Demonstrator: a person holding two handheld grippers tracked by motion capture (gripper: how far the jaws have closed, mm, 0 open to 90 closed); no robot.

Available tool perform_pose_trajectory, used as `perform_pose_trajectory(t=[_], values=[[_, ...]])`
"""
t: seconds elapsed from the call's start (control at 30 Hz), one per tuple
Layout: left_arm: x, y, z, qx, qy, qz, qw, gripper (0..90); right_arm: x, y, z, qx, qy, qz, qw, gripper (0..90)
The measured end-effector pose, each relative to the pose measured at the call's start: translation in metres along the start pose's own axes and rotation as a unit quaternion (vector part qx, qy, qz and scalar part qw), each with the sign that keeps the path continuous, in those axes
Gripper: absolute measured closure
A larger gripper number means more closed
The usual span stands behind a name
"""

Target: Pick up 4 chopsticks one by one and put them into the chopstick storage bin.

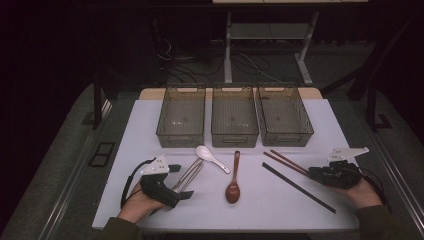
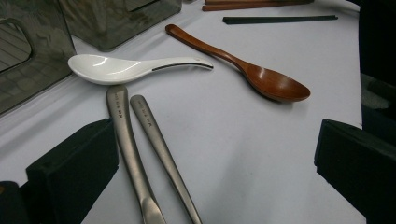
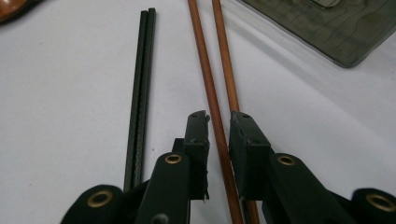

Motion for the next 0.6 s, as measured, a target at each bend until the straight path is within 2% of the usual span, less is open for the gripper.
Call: perform_pose_trajectory(t=[0.27,0.33,0.6], values=[[0.0,0.0,0.0,0.001,0.0,-0.001,1.0,0.0,-0.001,0.0,-0.009,0.005,-0.013,0.013,0.9998,81.2],[0.0,0.0,0.0,0.002,0.001,-0.001,1.0,0.0,-0.001,0.0,-0.01,0.007,-0.015,0.023,0.9996,81.7],[0.0,0.0,0.0,0.003,0.001,0.0,1.0,0.0,-0.002,0.001,-0.013,0.009,-0.02,0.029,0.9994,82.8]])
Point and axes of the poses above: each handheld gripper's, and its own axes: z roughly backward along the jaws, x roughly out of its underside, y roughly to its right, the point moved 3 cm from there along -z, roughly forward along the jaws, and after that the axes turned 7 degrees about -z, right-handed, at the moved point
